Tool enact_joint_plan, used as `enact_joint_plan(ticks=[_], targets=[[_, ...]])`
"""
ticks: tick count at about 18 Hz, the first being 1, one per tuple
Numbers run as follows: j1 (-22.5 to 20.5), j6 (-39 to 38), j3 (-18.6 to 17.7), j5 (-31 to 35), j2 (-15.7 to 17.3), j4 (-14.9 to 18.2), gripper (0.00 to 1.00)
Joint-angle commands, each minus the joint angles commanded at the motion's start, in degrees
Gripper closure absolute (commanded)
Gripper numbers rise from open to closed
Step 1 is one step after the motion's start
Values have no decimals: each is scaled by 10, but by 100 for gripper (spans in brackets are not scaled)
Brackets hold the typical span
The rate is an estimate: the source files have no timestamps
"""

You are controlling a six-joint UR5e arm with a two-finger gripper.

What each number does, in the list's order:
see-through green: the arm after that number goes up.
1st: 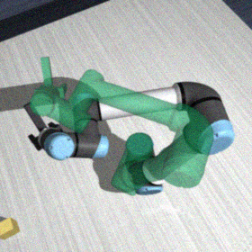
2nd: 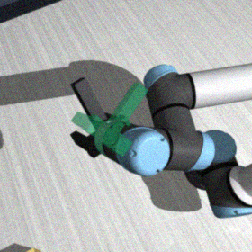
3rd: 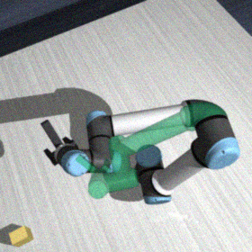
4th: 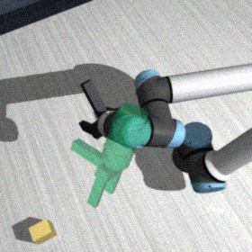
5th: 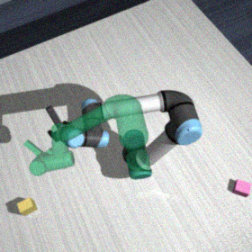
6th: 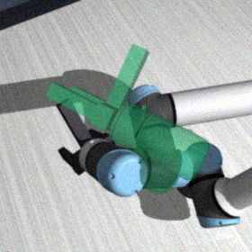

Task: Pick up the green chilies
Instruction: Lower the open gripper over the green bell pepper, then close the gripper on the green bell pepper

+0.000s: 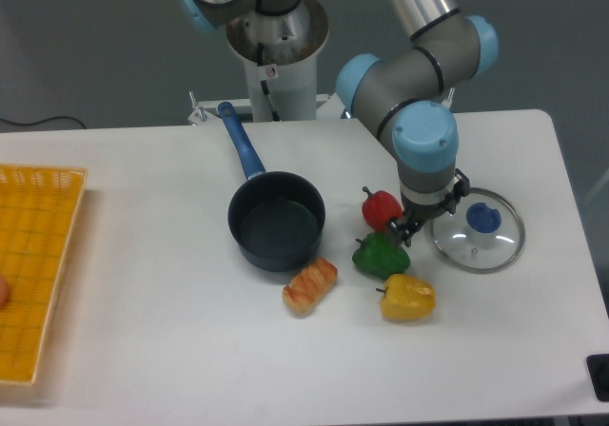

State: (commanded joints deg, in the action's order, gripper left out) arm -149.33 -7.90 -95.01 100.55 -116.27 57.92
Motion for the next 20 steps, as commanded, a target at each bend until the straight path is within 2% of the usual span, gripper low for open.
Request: enact_joint_plan(ticks=[4,8,16,20], targets=[[13,-30,-1,1,-12,0,0],[11,-37,0,-5,-3,3,0],[11,-45,7,-7,-6,4,0],[18,-76,11,-10,-2,4,0]])
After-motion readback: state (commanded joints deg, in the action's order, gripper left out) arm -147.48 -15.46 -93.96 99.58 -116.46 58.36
